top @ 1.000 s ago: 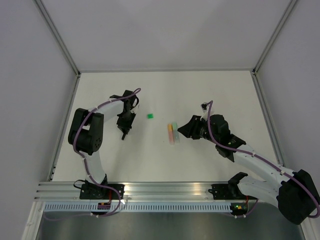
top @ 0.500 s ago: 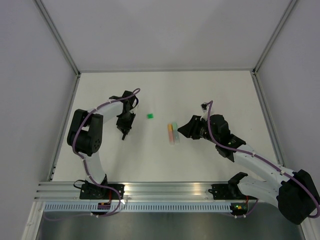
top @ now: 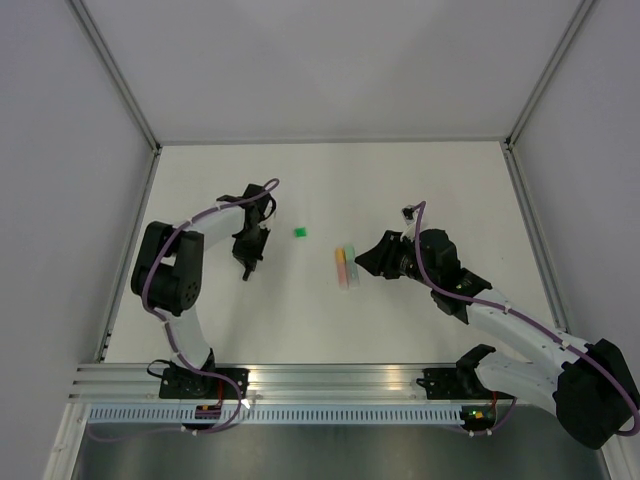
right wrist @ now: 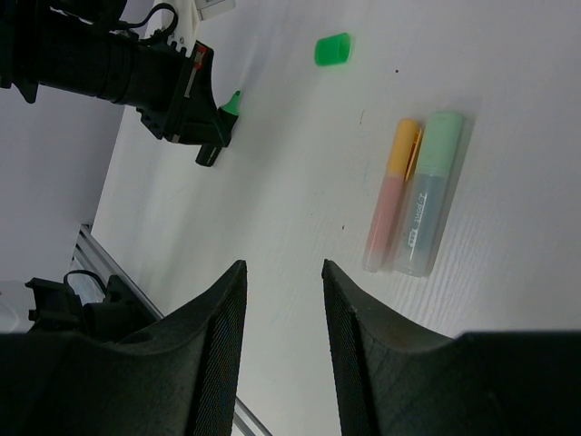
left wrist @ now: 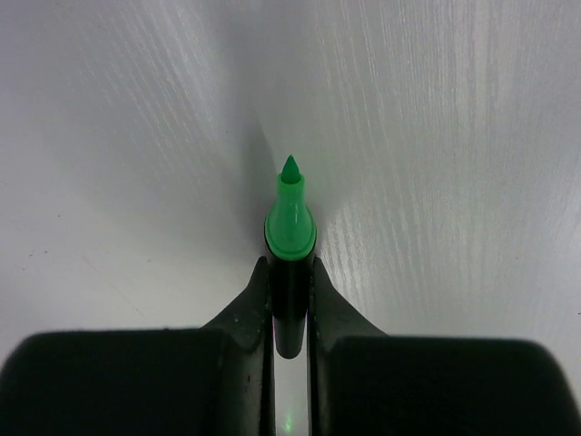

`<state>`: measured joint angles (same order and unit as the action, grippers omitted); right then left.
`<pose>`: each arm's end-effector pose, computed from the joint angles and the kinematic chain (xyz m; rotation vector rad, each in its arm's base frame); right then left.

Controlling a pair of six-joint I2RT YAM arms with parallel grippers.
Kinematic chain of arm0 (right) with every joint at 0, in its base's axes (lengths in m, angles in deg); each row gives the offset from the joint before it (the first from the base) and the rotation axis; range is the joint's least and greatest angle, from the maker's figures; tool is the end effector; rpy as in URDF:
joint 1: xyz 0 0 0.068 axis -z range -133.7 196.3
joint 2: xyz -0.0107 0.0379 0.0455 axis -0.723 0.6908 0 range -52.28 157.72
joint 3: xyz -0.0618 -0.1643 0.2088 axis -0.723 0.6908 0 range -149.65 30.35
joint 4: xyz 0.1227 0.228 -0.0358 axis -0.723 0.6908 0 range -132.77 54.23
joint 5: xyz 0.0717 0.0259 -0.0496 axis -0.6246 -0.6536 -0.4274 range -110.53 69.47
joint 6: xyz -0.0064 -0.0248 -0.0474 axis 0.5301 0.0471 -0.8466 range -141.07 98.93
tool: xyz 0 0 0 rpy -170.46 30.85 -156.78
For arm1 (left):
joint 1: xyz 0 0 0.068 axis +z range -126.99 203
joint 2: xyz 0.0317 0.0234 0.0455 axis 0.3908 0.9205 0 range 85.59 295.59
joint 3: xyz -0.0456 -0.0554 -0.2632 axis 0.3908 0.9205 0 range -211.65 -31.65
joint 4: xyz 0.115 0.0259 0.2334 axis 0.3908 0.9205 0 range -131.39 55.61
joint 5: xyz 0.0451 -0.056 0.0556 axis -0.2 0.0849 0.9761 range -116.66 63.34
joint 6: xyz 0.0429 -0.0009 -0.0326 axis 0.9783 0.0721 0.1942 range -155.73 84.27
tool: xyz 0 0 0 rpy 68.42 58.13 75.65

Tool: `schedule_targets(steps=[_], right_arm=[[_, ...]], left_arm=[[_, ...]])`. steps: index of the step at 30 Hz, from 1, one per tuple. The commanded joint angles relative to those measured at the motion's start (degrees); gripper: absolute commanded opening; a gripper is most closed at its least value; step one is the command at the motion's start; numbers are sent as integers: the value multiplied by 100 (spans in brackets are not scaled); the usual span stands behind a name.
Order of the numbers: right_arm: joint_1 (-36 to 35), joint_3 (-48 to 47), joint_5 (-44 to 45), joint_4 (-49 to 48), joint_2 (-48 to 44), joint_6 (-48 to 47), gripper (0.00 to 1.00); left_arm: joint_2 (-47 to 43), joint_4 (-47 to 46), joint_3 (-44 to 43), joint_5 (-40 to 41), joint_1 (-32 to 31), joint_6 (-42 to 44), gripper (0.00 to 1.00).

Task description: Insert the pens into the pen caps

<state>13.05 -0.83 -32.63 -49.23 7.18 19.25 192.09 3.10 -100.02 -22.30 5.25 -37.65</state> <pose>0.1892 0.1329 0.2373 -0.0209 2.0943 1.0240 0.3236 -0.1008 0.1540 0.4062 2.9731 0.0795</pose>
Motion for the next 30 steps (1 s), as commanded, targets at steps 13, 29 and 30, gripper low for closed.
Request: schedule_targets(steps=[13, 29, 30], right_arm=[[-14, -806, 260, -6, 484, -1576, 51], [-111, -5387, 1076, 2384, 5056, -4235, 51], [-120, -5590, 1000, 2508, 5388, -4155, 49]], left_arm=[[-3090, -2997, 1634, -2587, -772, -1504, 2], [-8046, -4660, 4517, -227, -1116, -2076, 2], [-8214, -4625, 4605, -138, -1116, -2094, 2]])
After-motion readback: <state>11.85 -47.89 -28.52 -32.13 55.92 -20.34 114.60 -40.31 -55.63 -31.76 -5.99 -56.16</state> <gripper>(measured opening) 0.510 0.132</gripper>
